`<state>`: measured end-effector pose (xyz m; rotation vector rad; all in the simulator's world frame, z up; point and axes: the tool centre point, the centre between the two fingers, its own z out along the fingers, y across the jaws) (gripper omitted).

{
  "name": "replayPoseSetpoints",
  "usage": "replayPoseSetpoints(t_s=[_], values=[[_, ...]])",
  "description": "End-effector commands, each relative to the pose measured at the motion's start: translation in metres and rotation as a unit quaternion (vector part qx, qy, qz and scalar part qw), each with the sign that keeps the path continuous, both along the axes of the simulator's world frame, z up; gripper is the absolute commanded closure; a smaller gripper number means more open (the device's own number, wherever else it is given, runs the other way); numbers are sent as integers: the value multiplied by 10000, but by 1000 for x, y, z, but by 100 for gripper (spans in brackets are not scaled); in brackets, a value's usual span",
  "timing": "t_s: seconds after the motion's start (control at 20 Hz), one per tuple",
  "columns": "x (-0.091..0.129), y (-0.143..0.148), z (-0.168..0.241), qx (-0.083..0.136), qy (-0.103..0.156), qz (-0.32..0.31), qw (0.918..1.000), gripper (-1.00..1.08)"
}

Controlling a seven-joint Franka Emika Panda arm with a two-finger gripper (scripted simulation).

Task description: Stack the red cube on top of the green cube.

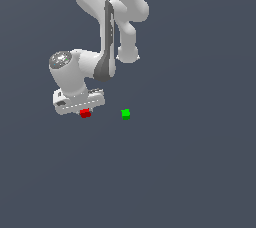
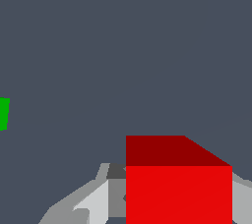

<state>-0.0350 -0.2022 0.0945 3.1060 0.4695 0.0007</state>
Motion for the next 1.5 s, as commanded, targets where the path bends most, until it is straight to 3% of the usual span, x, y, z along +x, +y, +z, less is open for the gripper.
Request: replayPoseSetpoints(t_s=[0.0,0.45,0.7,0.95,1.45], values=[[0,0,13,1,2,1,10000,108],[1,1,23,0,-2,1,10000,108],[-2,16,19,0,-2,1,10000,108],[-9,49,10,0,-1,4,10000,108],[-25,144,-19,2,0,4,10000,108]])
